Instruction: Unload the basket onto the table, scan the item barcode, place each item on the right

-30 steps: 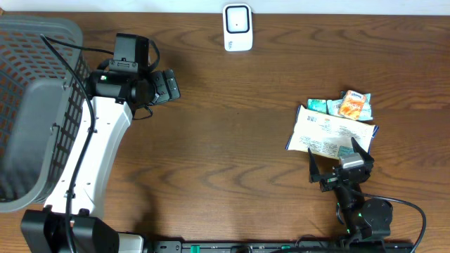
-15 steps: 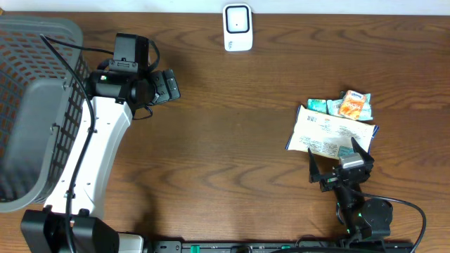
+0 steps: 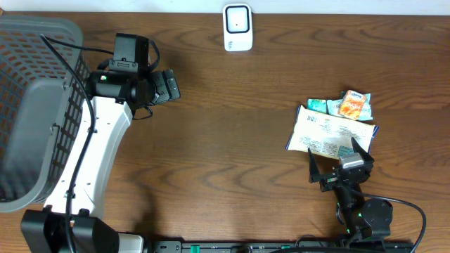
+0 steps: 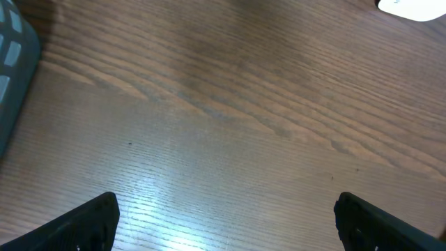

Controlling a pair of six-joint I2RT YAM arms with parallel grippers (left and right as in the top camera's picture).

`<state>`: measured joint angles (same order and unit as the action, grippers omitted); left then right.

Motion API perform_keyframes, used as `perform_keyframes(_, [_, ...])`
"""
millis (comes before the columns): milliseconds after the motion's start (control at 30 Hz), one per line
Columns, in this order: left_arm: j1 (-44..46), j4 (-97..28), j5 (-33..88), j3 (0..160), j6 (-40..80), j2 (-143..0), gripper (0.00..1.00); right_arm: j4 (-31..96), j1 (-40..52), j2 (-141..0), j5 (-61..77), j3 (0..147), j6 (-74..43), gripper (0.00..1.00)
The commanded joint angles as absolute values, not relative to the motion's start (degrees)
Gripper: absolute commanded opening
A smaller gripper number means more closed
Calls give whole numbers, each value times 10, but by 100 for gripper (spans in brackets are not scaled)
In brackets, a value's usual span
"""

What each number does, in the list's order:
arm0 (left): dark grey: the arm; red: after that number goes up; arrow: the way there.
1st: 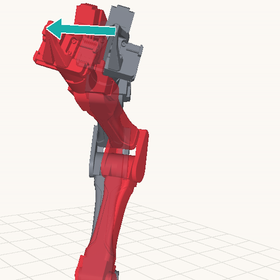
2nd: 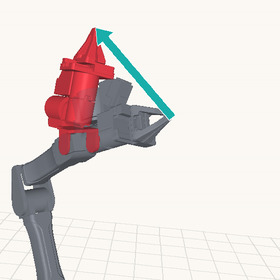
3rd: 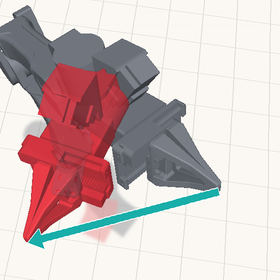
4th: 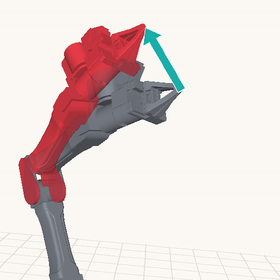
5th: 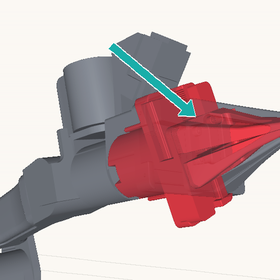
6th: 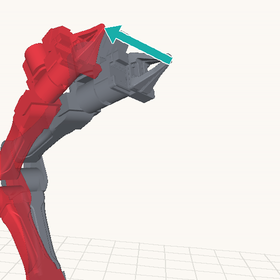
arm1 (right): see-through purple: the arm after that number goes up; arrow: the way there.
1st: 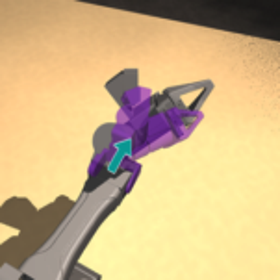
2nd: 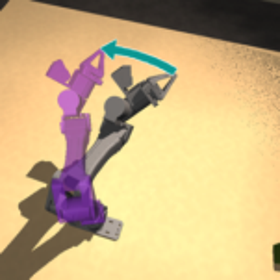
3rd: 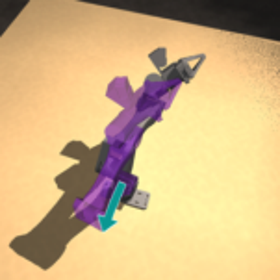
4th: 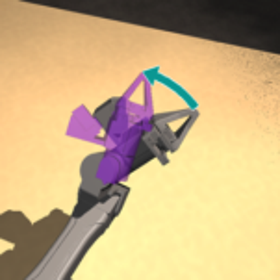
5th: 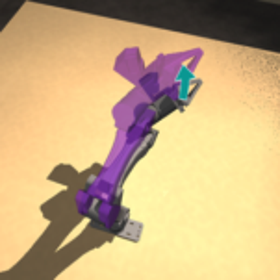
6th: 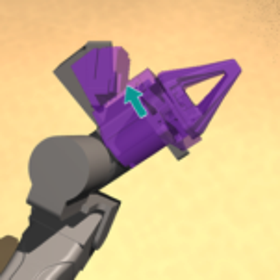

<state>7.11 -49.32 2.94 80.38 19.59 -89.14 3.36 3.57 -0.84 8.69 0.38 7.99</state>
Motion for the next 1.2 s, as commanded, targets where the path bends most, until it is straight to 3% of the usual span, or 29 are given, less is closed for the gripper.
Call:
perform_keyframes(0, [65,-495,-1,805,195,-884,98,36,40,-3,85,3,73,99])
perform_keyframes(267, [65,-420,-11,733,154,-767,98,36,40,-3,85,3,73,99])
perform_keyframes(633, [28,-129,-11,410,74,-494,97,36,40,-3,85,3,73,99])
perform_keyframes(967, [12,27,-11,135,-17,-246,98,36,40,-3,85,3,73,99])
perform_keyframes(1167, [13,53,-11,43,-60,-137,98,36,40,-3,85,3,74,99])
